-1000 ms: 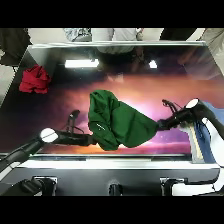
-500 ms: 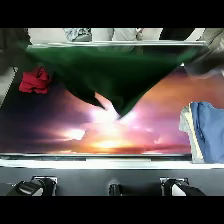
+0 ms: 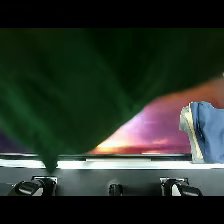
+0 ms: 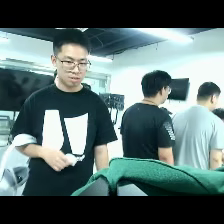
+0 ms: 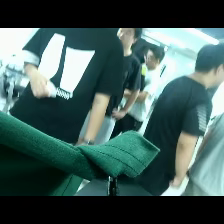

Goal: Fold the shirts.

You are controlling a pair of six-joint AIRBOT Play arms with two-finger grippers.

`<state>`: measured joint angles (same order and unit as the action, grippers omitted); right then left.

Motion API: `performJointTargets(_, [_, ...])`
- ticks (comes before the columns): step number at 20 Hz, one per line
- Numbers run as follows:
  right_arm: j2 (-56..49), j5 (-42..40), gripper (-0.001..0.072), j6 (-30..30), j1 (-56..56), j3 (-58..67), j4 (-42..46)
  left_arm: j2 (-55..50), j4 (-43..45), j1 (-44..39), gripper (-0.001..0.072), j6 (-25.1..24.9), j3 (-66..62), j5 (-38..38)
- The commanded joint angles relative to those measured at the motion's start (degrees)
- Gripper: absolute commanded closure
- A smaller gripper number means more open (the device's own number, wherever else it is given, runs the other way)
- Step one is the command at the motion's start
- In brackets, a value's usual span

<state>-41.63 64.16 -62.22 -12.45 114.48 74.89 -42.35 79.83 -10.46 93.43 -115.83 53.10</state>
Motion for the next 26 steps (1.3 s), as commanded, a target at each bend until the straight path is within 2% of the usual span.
performJointTargets(1, [-2.12, 7.39, 0.0672, -0.33, 0.02, 0.55, 0.79, -0.61, 5.14, 0.09, 0.0682, 0.2, 2.93, 4.07])
performJointTargets(4, [-13.6, 22.91, 0.0672, 0.55, 0.02, 0.39, 0.81, -4.09, 9.6, 0.09, 0.0682, 1.79, 12.0, 11.04])
performJointTargets(6, [-23.28, 27.78, 0.0672, 1.57, 0.02, -1.7, -0.26, -7.96, 9.44, -0.04, 0.068, 1.79, 22.27, 9.05])
performJointTargets(8, [-33.03, 25.94, 0.0671, 1.92, 0.04, -5.97, -2.14, -13.14, 8.59, -0.04, 0.0679, 1.79, 32.65, 3.34])
performJointTargets(10, [-42.66, 22.43, 0.0671, 0.85, 0.04, -9.44, -5.6, -19.67, 6.88, -0.04, 0.0679, 1.77, 40.96, -5.55])
performJointTargets(12, [-51.36, 19.3, 0.0671, -2.1, 0.02, -9.73, -9.35, -27.02, 5.25, -0.04, 0.0678, 1.79, 44.02, -11.76])
performJointTargets(15, [-59.91, 15.19, 0.067, -7.65, 0.33, -9.73, -14.95, -37.31, -4.13, -0.04, 0.0677, 1.79, 43.3, -12.24])
performJointTargets(18, [-64.28, 11.87, 0.067, -8.85, 2.32, -9.73, -14.86, -42.8, -13.38, -0.74, 0.0672, 1.77, 43.28, -12.2])
performJointTargets(19, [-64.76, 10.93, 0.0668, -8.81, 2.75, -9.73, -14.95, -43.39, -14.32, -0.74, 0.0594, 1.75, 43.23, -12.15])
performJointTargets(20, [-64.63, 9.16, 0.0581, -8.5, 2.99, -9.62, -14.91, -43.32, -14.19, -0.55, 0.0364, 1.4, 42.75, -11.15])
performJointTargets(21, [-64.13, 9.97, 0.0362, -6.95, 2.71, -8.85, -15.69, -43.04, -13.6, 0.48, 0.0143, -0.11, 41.31, -8.24])
performJointTargets(22, [-63.12, 12.7, 0.0162, -3.08, 1.81, -7.41, -15.56, -42.77, -12.55, 2.36, 0.0092, -2.84, 38.71, -2.4])
performJointTargets(23, [-61.94, 16.33, 0.0067, 0.72, 0.44, -6.16, -14.45, -42.69, -10.6, 4.52, 0.0097, -5.11, 35.89, 4.79])
performJointTargets(24, [-60.43, 20.72, 0.0038, 1.99, -1.64, -5.88, -12.35, -42.69, -7.52, 7.04, 0.0097, -5.42, 33.53, 12.83])
performJointTargets(25, [-59.49, 26.91, 0.0048, 1.49, -3.89, -5.88, -10.58, -42.51, -5.57, 9.31, 0.0098, -5.42, 33.05, 18.97])
performJointTargets(26, [-59.21, 32.46, 0.0095, 1.11, -6.12, -6.47, -9.35, -42.25, -5.49, 11.32, 0.01, -5.42, 34.34, 23.76])
